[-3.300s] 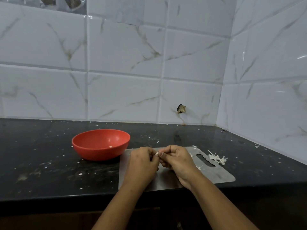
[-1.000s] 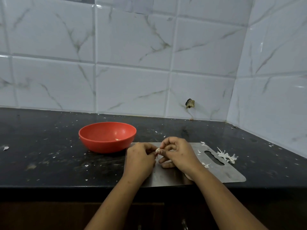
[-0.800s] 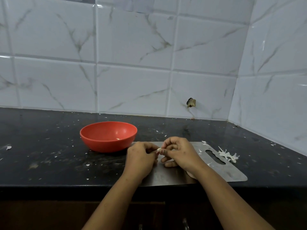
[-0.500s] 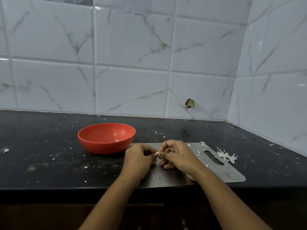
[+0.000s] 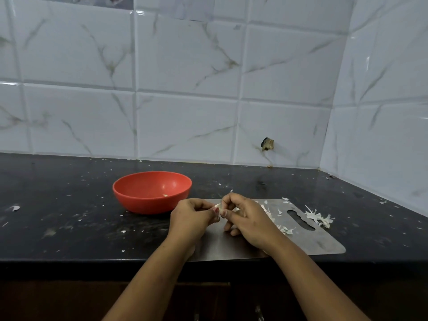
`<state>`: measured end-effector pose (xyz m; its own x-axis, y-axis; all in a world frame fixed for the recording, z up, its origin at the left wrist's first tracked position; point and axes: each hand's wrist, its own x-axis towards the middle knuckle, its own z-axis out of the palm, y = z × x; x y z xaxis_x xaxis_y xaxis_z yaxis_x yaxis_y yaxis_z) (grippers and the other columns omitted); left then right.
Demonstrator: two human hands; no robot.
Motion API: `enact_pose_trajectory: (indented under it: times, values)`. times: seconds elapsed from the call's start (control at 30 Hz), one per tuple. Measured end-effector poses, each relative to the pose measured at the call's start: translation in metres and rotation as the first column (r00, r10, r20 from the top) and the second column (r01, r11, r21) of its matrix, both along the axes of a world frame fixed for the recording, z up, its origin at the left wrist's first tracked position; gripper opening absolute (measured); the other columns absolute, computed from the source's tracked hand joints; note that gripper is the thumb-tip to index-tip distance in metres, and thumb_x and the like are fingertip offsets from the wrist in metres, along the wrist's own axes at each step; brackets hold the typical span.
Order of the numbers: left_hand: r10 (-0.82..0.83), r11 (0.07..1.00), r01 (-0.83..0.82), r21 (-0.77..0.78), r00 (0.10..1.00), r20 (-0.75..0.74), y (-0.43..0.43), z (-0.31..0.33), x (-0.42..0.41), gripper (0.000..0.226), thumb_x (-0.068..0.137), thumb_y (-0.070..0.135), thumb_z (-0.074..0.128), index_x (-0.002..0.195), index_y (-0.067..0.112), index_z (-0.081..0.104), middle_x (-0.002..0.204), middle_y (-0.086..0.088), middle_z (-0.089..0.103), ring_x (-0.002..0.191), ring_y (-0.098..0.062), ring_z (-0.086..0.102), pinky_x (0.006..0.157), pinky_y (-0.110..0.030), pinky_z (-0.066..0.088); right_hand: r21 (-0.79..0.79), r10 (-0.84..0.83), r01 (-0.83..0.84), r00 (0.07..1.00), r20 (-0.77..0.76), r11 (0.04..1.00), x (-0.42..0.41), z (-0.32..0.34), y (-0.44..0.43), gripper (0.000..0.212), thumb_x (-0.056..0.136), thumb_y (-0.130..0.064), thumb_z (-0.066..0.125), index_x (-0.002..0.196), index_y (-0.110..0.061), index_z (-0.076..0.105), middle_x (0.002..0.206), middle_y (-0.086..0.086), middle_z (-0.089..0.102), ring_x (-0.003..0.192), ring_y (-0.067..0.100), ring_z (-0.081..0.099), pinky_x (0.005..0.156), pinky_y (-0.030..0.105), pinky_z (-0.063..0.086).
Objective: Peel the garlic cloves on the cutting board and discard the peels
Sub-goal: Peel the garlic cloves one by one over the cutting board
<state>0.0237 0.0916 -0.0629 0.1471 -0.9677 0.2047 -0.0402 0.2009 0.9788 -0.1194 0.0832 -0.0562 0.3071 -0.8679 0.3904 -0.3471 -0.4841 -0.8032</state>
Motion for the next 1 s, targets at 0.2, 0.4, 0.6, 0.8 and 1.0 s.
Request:
enact_pose_trajectory:
  times: [0.2, 0.4, 0.6, 0.8, 1.0]
  values:
    - [-0.069, 0.997, 0.072, 0.010, 0.984, -0.162, -0.003, 0.001, 0.002, 0.006, 0.083, -0.006, 0.066, 0.081, -0.001, 0.070, 0.080, -0.021, 0.070, 0.077, -0.022, 0.067, 0.079, -0.028, 0.056, 0.006, 0.014, -0.014, 0.999, 0.029, 1.000, -0.002, 0.001, 0.004, 0.014, 0.095, -0.013, 0.059, 0.082, -0.019, 0.056, 0.084, 0.004, 0.063, 0.064, 0.011, 0.062, 0.057, 0.021, 0.049]
    - [-0.046, 0.996, 0.061, 0.063, 0.974, -0.220, -0.007, 0.001, 0.003, 0.011, 0.088, -0.008, 0.058, 0.082, -0.004, 0.067, 0.075, -0.016, 0.067, 0.067, -0.015, 0.066, 0.062, -0.017, 0.056, 0.019, 0.030, -0.030, 0.999, -0.023, 0.999, -0.002, 0.003, 0.008, 0.014, 0.095, -0.011, 0.058, 0.082, -0.015, 0.054, 0.085, 0.007, 0.062, 0.067, 0.008, 0.062, 0.059, 0.021, 0.050]
    - [0.019, 0.996, 0.004, 0.092, 0.967, -0.255, -0.009, 0.000, 0.003, 0.011, 0.088, -0.006, 0.060, 0.081, -0.001, 0.066, 0.078, -0.014, 0.065, 0.072, -0.018, 0.066, 0.061, -0.019, 0.056, 0.085, -0.085, 0.074, 0.987, 0.134, 0.994, -0.004, 0.002, 0.006, 0.015, 0.088, 0.000, 0.060, 0.075, -0.007, 0.055, 0.071, 0.008, 0.059, 0.062, 0.010, 0.061, 0.056, 0.024, 0.051]
    - [0.006, 0.999, 0.002, 0.046, 0.985, -0.173, -0.004, 0.000, 0.001, 0.007, 0.087, -0.004, 0.063, 0.084, 0.001, 0.067, 0.076, -0.014, 0.065, 0.068, -0.017, 0.064, 0.062, -0.020, 0.056, 0.092, -0.136, 0.125, 0.982, 0.130, 0.988, -0.001, 0.000, 0.002, 0.017, 0.085, 0.004, 0.059, 0.076, -0.010, 0.062, 0.073, 0.007, 0.063, 0.065, 0.013, 0.060, 0.056, 0.028, 0.054]
    - [0.048, 0.998, -0.047, -0.037, 0.999, 0.007, 0.003, 0.002, -0.002, 0.011, 0.084, 0.001, 0.069, 0.079, 0.011, 0.071, 0.075, -0.012, 0.070, 0.068, -0.015, 0.068, 0.064, -0.023, 0.058, 0.096, -0.151, 0.139, 0.980, 0.128, 0.986, 0.000, 0.000, 0.001, 0.008, 0.092, -0.011, 0.064, 0.091, -0.012, 0.071, 0.083, 0.007, 0.070, 0.065, 0.005, 0.064, 0.054, 0.024, 0.053]
